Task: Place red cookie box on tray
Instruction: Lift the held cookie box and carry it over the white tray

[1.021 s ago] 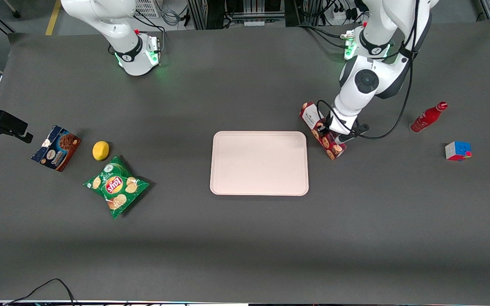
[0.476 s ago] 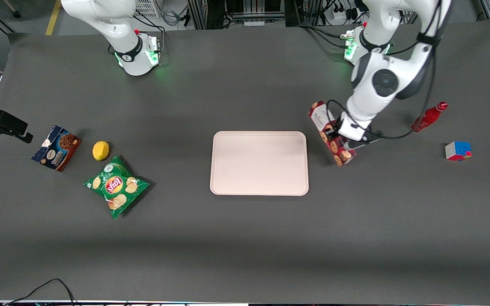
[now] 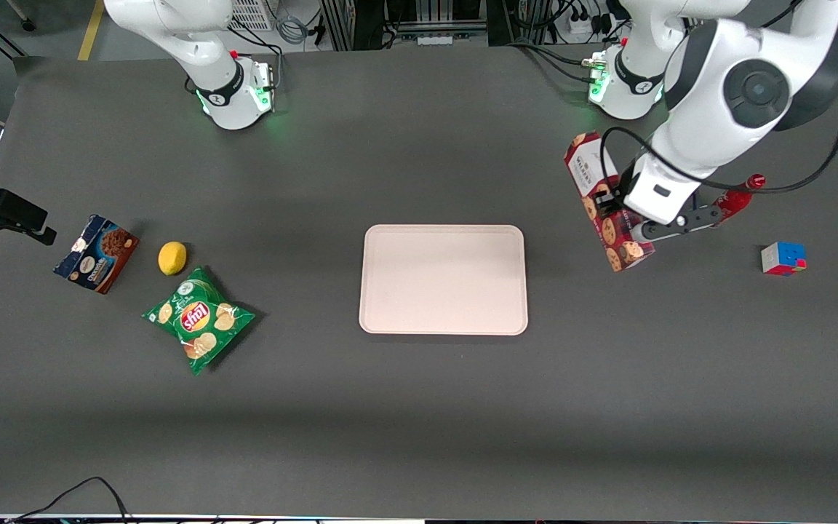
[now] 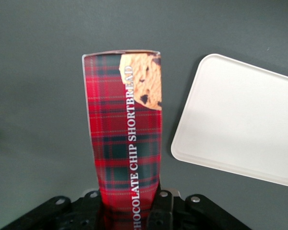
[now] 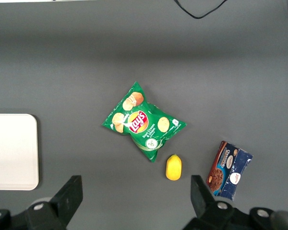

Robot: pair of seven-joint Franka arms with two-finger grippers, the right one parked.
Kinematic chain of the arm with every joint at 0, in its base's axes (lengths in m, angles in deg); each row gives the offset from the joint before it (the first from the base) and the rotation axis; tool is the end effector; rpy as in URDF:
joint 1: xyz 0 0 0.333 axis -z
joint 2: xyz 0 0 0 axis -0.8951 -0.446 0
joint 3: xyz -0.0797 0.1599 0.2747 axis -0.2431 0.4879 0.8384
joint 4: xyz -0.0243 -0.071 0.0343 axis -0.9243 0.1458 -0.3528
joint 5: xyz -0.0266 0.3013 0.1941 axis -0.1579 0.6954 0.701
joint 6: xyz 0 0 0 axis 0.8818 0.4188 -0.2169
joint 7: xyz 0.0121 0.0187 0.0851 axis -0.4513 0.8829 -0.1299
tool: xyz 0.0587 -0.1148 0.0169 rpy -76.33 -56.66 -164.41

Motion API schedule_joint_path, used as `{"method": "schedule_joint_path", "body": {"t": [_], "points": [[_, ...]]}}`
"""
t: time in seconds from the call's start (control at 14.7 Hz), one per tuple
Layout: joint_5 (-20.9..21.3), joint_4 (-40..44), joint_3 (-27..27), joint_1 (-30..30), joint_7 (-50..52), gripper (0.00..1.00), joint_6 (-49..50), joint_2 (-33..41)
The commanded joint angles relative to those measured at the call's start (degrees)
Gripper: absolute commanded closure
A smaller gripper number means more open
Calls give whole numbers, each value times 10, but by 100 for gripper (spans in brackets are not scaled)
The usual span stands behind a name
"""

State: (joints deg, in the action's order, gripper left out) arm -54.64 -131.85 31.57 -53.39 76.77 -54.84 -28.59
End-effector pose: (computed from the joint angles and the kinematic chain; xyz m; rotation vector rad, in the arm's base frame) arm 0.4602 -0.1719 0.4741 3.0421 0.4071 -0.1659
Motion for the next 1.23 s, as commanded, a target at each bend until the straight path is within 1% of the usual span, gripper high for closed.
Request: {"method": "schedule_joint_path", "body": {"t": [0.0, 0.14, 0.2, 0.41, 0.68, 1.16], "points": [[7, 23, 2, 9, -24, 98, 17, -14], [3, 21, -10, 12, -81, 99, -5, -21], [3, 21, -31, 12, -92, 99, -24, -30], [4, 21, -88, 12, -94, 99, -78, -59], [6, 20, -130, 14, -84, 99, -153, -109], [7, 17, -132, 17, -73, 99, -291, -231]]}}
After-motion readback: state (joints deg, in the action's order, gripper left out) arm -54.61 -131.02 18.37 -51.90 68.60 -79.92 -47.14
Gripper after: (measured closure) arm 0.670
